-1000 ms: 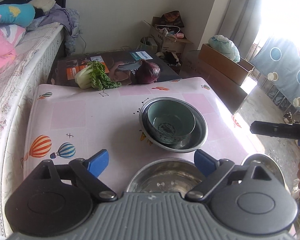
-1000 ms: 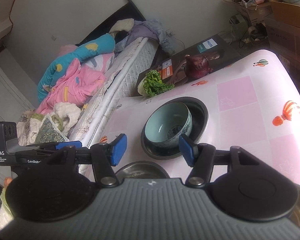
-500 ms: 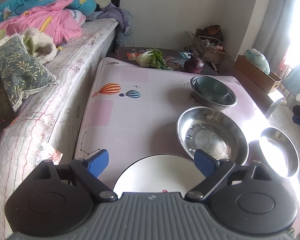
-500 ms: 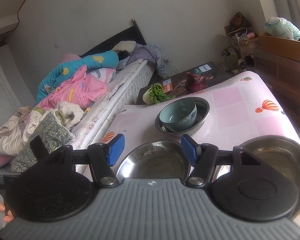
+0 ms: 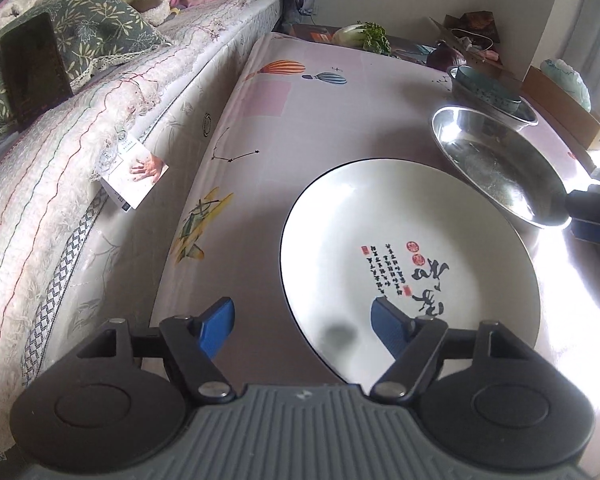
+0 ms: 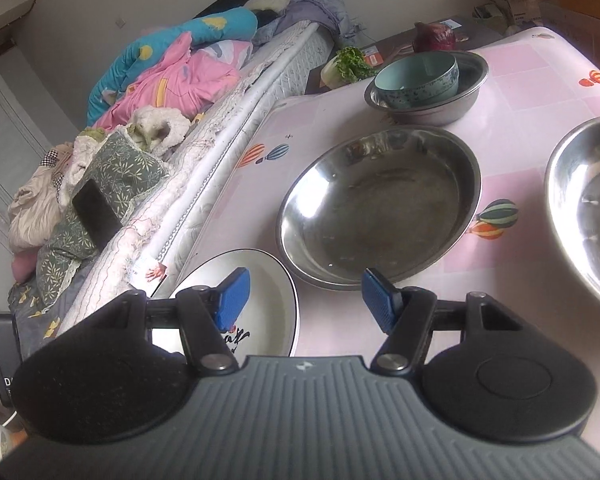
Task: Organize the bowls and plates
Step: 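Raise both open grippers and move them over the white calligraphy plate, then move both grippers to a shallow steel bowl and close them on its rim, then lift the shallow steel bowl with both grippers off the table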
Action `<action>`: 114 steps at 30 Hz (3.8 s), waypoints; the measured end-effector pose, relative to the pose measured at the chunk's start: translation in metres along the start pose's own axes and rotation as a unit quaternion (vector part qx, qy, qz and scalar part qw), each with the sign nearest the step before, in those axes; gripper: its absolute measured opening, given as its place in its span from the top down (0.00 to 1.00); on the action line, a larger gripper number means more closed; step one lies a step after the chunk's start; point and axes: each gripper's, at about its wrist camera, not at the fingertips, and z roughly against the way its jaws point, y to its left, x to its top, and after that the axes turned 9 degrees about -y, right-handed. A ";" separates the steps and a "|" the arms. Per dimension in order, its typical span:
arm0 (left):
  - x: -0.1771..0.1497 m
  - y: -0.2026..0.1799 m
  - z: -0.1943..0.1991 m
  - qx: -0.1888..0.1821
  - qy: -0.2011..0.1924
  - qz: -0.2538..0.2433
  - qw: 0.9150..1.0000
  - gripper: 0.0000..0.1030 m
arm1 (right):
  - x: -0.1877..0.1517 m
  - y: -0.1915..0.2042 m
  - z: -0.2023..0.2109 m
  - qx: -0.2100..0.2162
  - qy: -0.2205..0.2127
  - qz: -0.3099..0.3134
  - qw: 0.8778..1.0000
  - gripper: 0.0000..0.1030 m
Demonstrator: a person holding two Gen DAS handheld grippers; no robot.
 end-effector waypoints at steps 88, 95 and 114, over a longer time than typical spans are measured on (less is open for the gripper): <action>0.034 -0.300 -0.069 -0.235 0.030 -0.127 0.963 0.72 | 0.022 -0.267 0.126 -0.167 -0.115 -0.159 0.966 0.80; 0.028 -0.280 -0.051 -0.253 0.045 -0.115 0.959 0.71 | 0.008 -0.250 0.132 -0.150 -0.093 -0.166 0.970 0.81; -0.004 -0.238 0.002 -0.256 0.043 -0.140 0.955 0.71 | -0.046 -0.201 0.159 -0.152 -0.075 -0.159 0.973 0.78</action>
